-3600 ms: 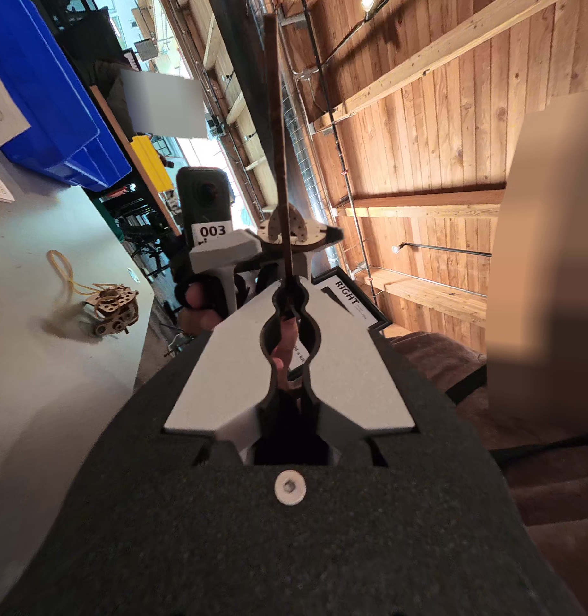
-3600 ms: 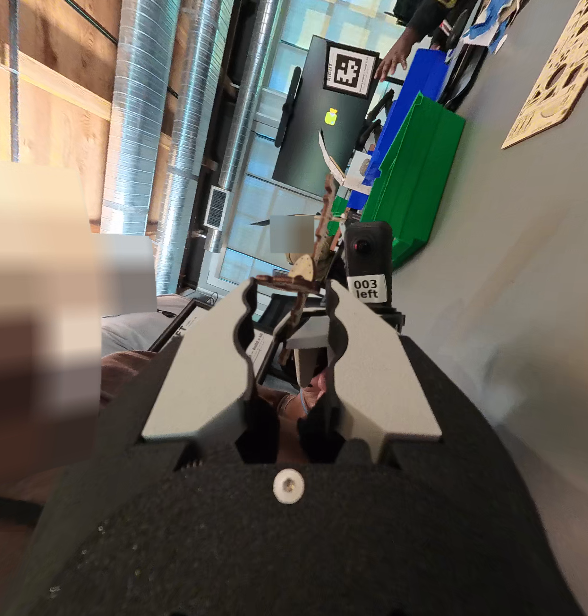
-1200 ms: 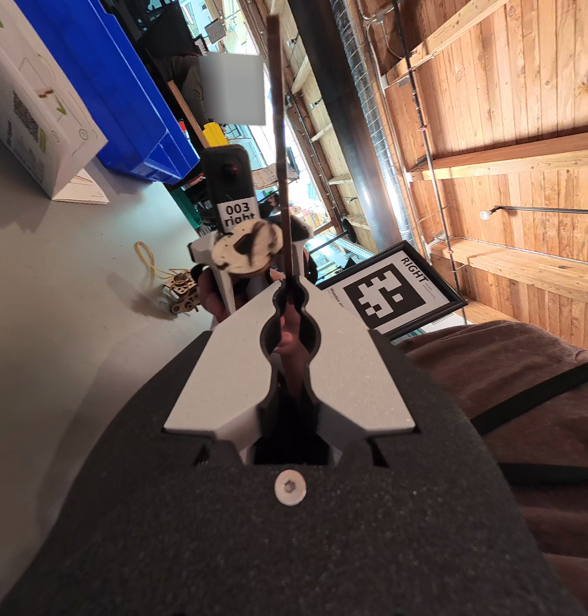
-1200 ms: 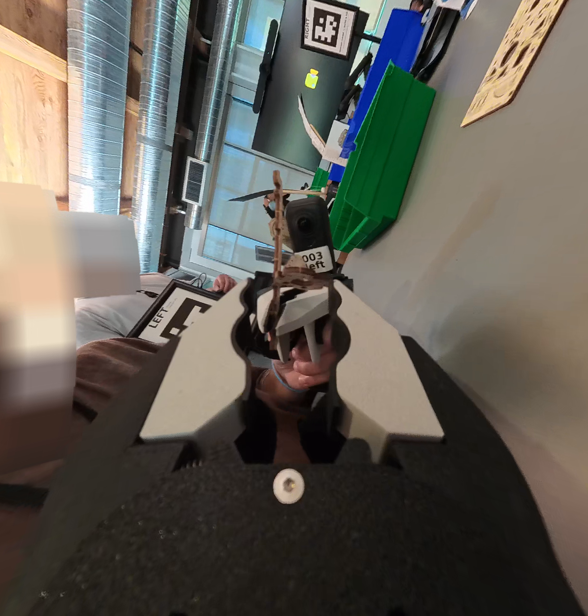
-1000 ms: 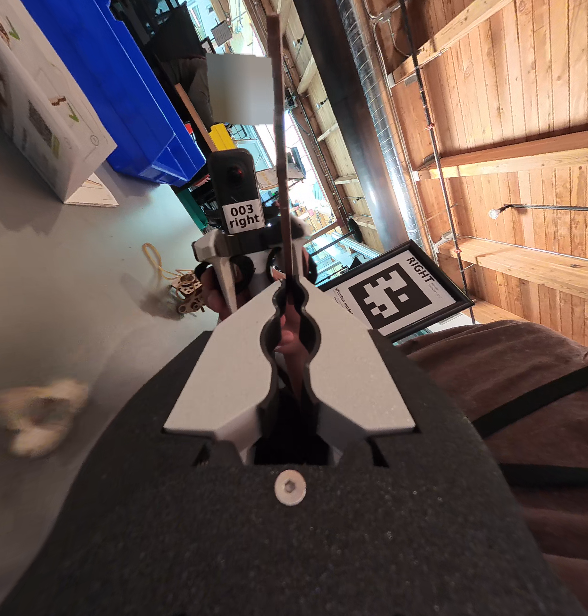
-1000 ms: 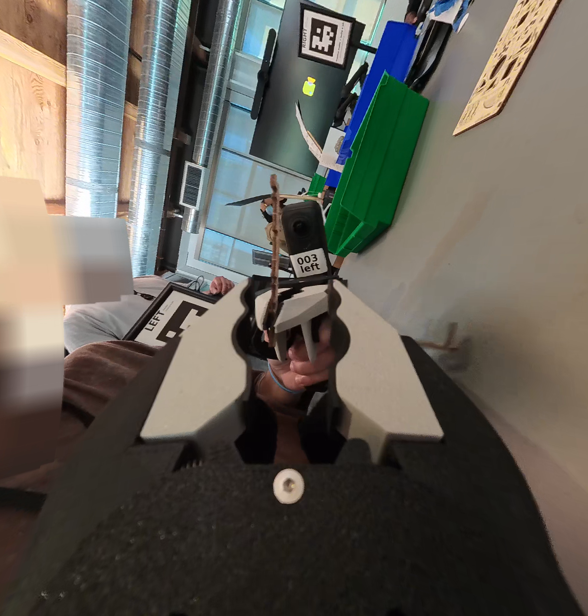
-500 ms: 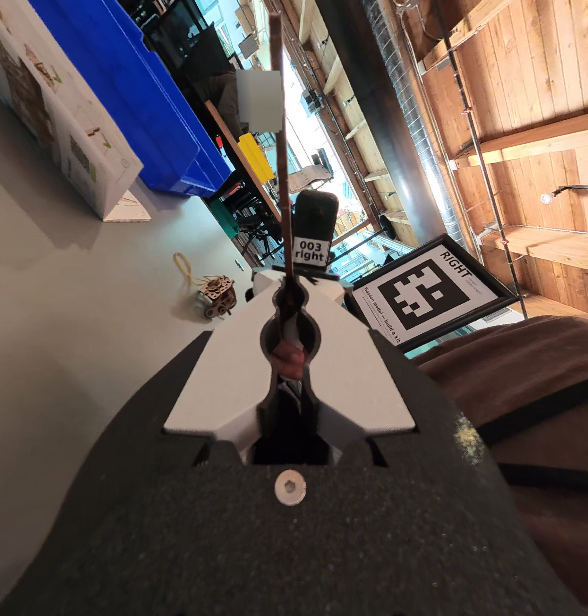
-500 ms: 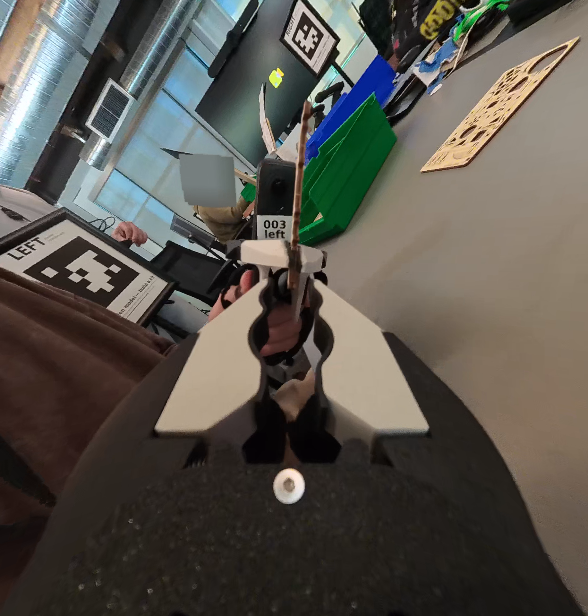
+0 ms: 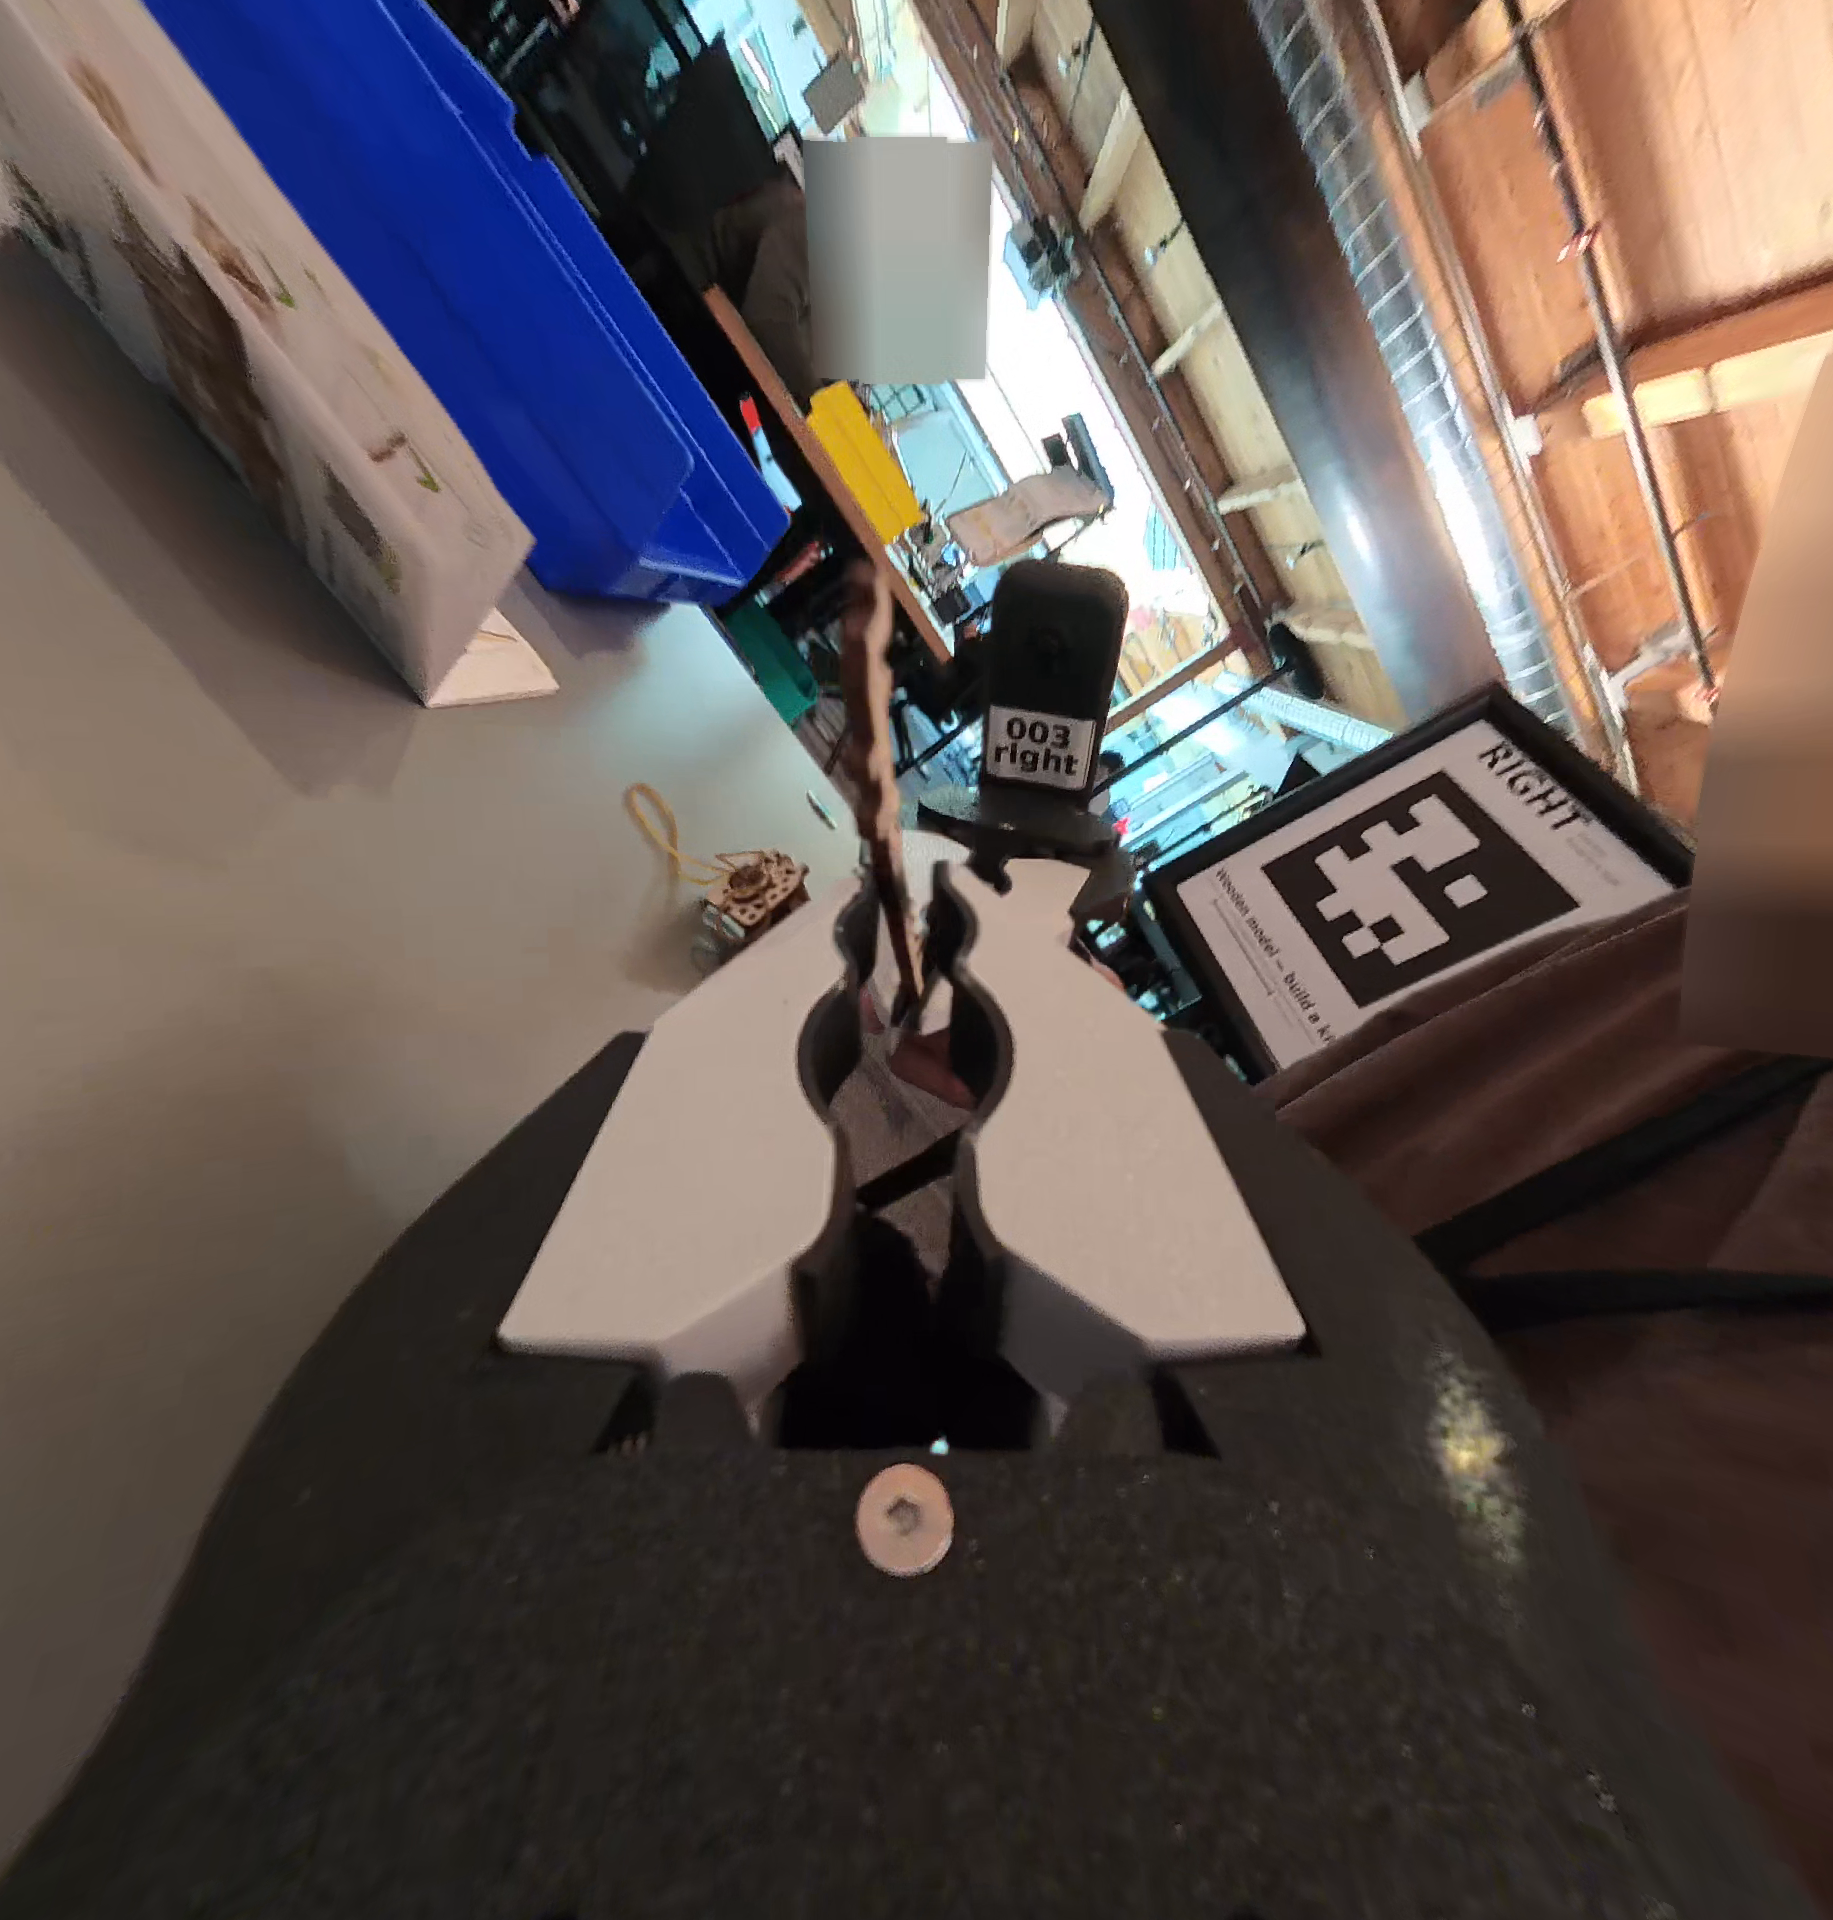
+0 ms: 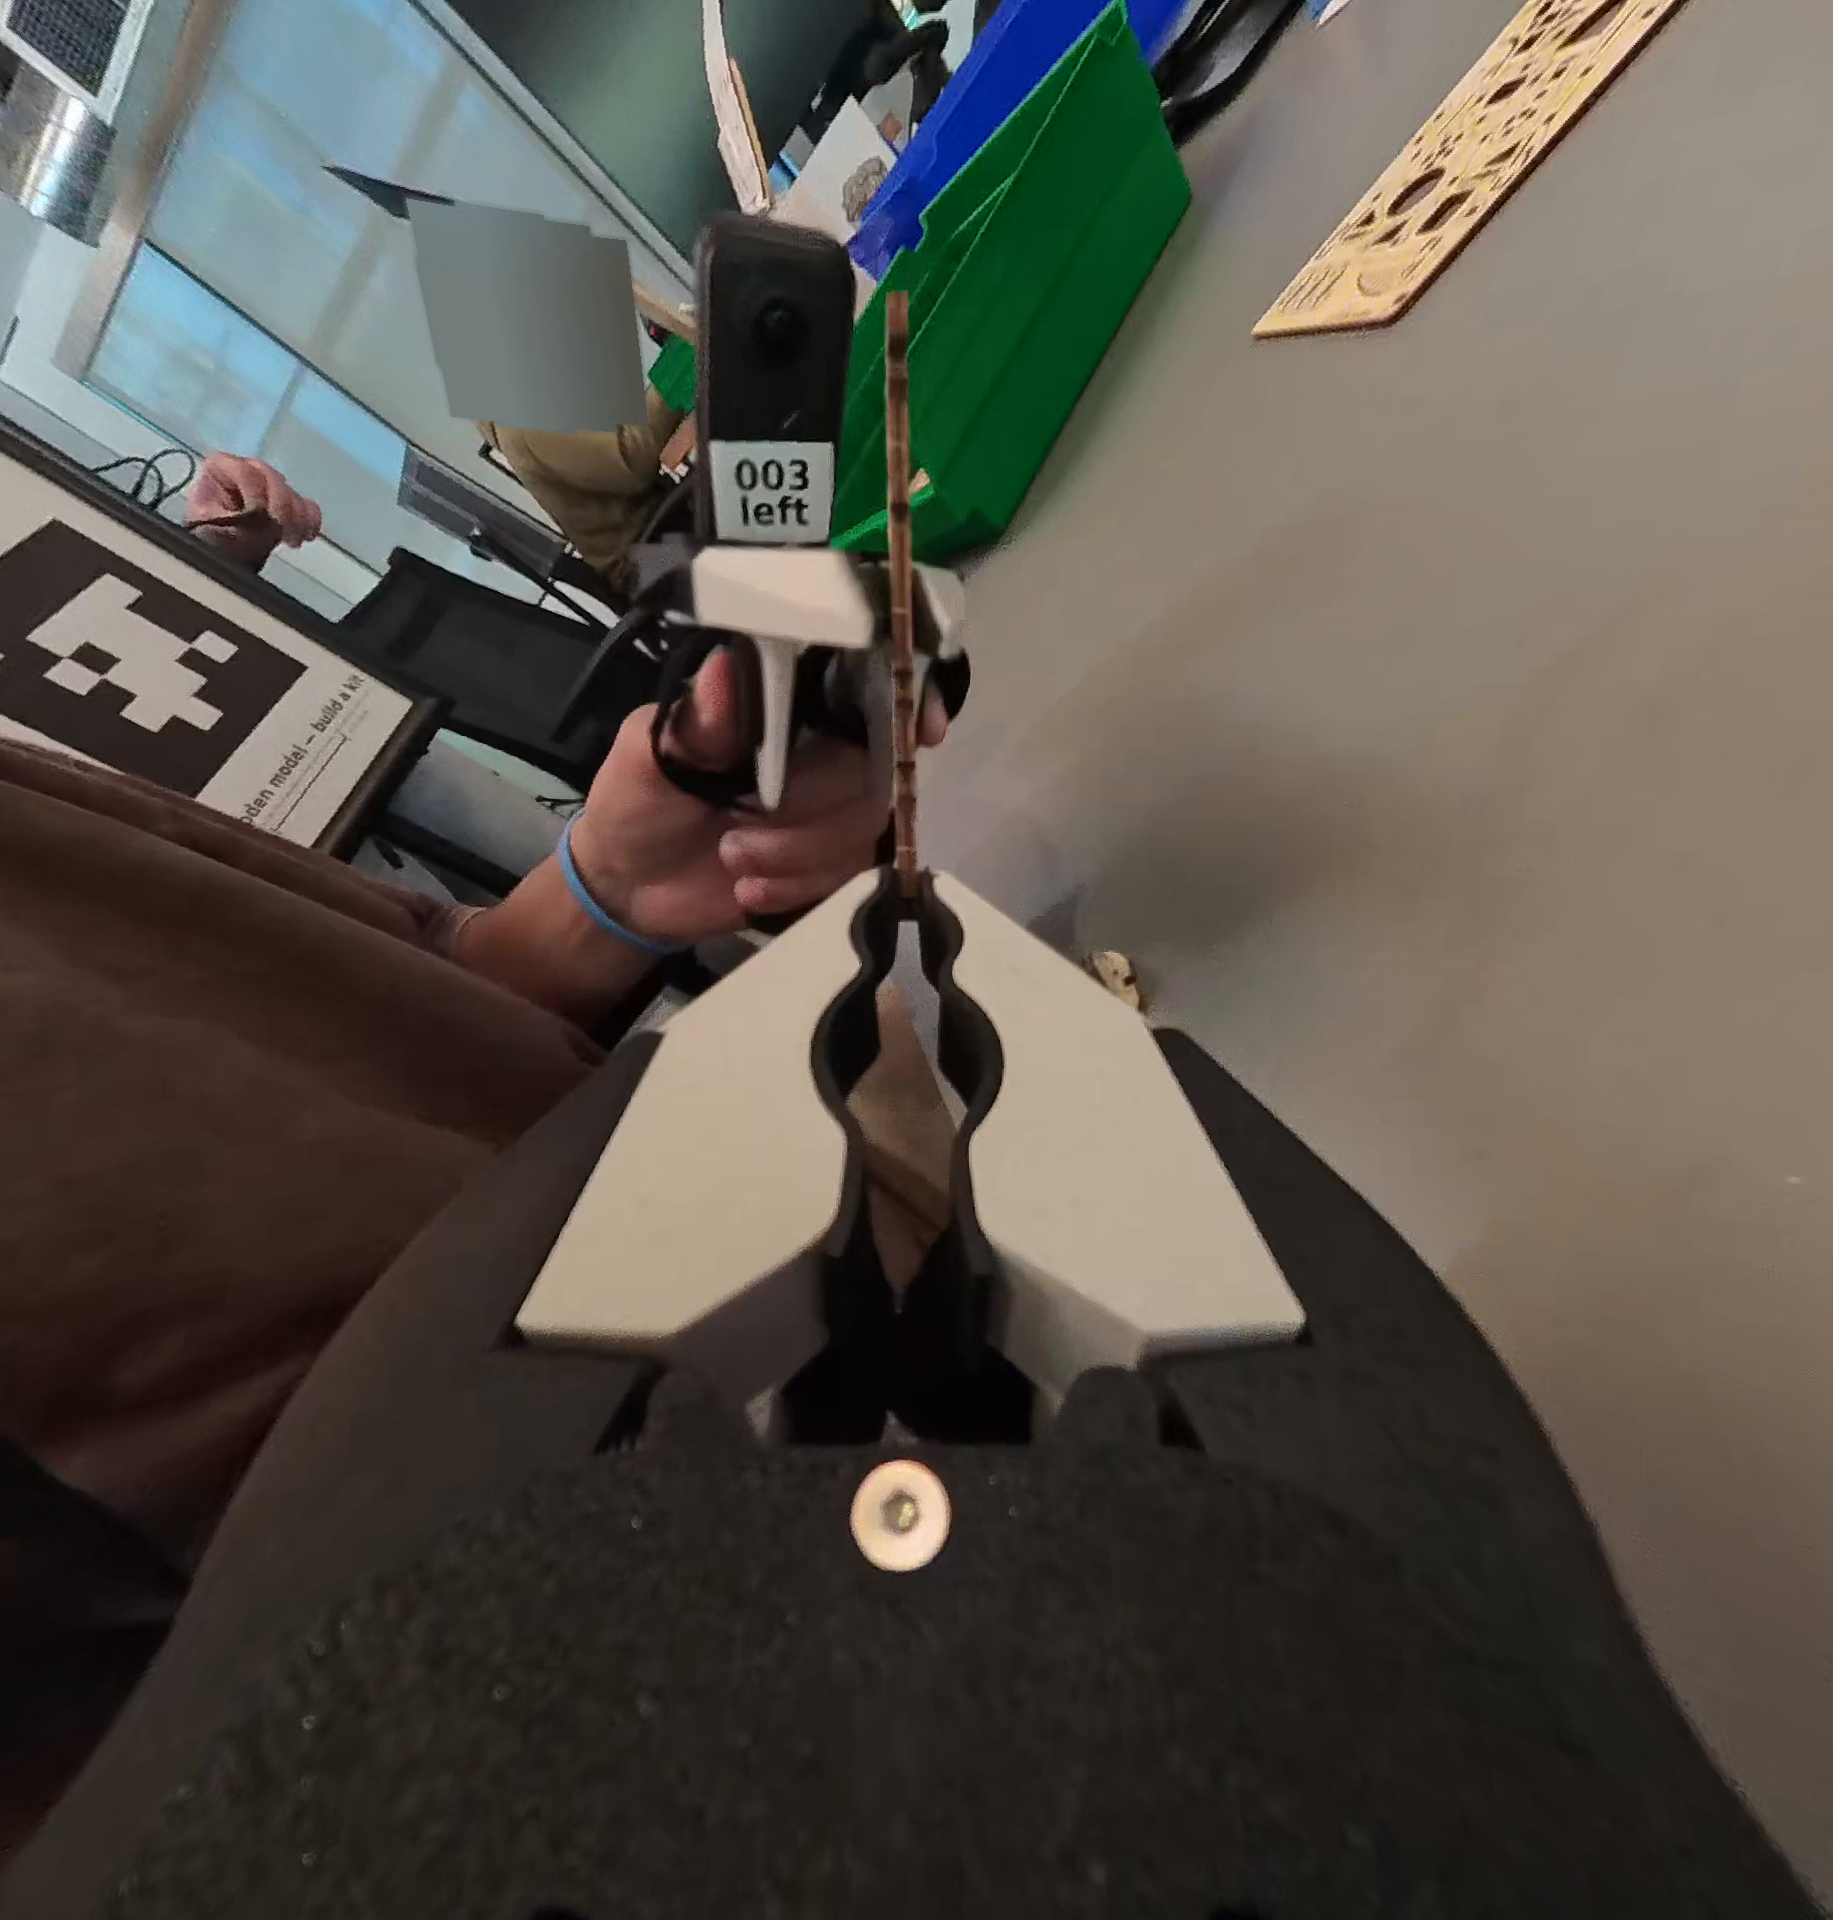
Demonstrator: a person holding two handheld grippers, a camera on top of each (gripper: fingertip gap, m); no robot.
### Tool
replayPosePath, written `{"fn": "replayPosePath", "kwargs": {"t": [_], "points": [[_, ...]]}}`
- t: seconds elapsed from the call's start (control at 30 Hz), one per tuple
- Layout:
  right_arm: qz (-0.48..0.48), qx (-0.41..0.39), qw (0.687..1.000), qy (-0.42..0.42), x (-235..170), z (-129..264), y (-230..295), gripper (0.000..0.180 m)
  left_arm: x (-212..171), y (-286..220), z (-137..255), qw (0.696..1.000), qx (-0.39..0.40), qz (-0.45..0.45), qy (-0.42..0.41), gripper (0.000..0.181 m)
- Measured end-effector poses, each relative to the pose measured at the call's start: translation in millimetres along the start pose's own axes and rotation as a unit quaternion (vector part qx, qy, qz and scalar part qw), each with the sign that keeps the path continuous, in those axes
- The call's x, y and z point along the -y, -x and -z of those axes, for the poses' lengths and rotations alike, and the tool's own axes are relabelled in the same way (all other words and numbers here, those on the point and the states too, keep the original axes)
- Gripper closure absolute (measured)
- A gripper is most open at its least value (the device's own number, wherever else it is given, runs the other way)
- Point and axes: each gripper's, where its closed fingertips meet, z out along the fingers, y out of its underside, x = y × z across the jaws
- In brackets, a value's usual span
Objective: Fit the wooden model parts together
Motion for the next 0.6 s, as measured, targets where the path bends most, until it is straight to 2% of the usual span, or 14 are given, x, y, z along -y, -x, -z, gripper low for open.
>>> {"fn": "replayPosePath", "kwargs": {"t": [0.1, 0.33, 0.6], "points": [[-0.006, -0.005, 1.0, 0.013, -3.5, 1.6, -5.4, 0.177, 2.3, 9.0, 8.8, 1.0, 0.009, 0.005, 0.012, 0.178], [0.074, -0.076, 0.991, 0.078, -23.1, -5.5, -17.5, 0.177, -12.5, 12.7, 10.1, 0.994, 0.008, -0.047, 0.096, 0.178], [0.089, -0.079, 0.988, 0.097, -32.0, -11.9, -17.5, 0.177, -25.9, 18.3, 24.8, 0.987, -0.032, -0.015, 0.159, 0.179]]}}
